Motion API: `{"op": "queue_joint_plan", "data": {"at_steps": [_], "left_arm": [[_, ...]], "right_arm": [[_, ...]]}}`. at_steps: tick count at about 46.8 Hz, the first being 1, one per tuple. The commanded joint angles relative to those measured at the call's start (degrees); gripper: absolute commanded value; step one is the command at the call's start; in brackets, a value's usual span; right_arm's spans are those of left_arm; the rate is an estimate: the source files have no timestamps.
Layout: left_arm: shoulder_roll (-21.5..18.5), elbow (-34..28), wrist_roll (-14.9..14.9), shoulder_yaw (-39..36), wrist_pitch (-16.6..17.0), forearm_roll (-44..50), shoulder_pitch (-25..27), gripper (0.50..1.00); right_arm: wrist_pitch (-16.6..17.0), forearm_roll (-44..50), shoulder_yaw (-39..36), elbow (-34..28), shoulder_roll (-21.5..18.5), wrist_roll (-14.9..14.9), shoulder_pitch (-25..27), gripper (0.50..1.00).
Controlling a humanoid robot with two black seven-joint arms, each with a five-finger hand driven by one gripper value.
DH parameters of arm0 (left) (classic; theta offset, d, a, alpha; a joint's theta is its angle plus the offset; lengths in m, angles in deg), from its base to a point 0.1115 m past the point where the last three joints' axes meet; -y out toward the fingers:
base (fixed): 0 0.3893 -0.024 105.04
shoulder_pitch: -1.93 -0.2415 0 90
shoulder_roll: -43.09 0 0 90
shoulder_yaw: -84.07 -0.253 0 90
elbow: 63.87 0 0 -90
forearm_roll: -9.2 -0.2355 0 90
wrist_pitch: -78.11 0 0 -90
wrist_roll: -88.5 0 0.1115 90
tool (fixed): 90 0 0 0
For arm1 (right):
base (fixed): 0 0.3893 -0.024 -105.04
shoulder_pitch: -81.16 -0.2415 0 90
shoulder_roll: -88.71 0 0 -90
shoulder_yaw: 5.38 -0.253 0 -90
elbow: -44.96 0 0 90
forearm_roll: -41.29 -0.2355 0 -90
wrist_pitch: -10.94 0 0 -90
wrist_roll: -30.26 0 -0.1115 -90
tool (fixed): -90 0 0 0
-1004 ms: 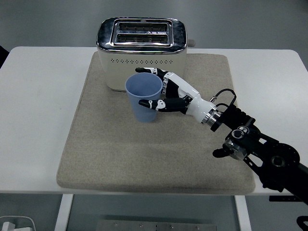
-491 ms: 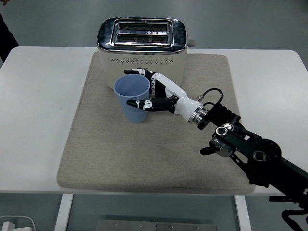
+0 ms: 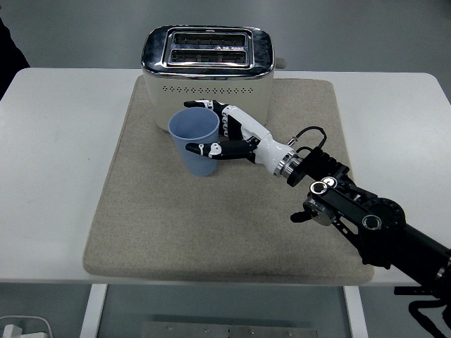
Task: Put the water cup in front of the bread machine
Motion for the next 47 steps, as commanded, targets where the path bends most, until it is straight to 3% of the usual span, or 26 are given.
{"op": "queue_joint_plan", "data": {"at_steps": [1, 8, 15, 23, 26, 47], "left_arm": [[0.0, 0.0, 0.0, 0.0, 0.0, 0.0, 0.0, 1.0], [0.0, 0.0, 0.0, 0.0, 0.0, 0.0, 0.0, 1.0], [0.0, 0.0, 0.0, 0.0, 0.0, 0.0, 0.0, 1.0], [0.0, 0.0, 0.0, 0.0, 0.0, 0.0, 0.0, 1.0], [0.0, 0.0, 0.0, 0.0, 0.0, 0.0, -0.09, 1.0], [0.0, 0.0, 0.0, 0.0, 0.0, 0.0, 0.0, 1.0]], "right_arm": [[-0.96, -0.09, 0.05, 0.0, 0.01, 0.2, 0.34, 0.607], [-1.75, 0.0, 0.05, 0.0, 0.01, 0.2, 1.13, 0.656], [-2.63, -0.17, 0.05, 0.0, 0.01, 0.29, 1.92, 0.756], [-2.72, -0.44, -0.03, 0.09, 0.01, 0.29, 2.8, 0.803], [-2.72, -0.53, -0.03, 0.09, 0.01, 0.38, 3.15, 0.876], [-2.72, -1.14, -0.03, 0.18, 0.01, 1.96, 3.68, 0.913]]}}
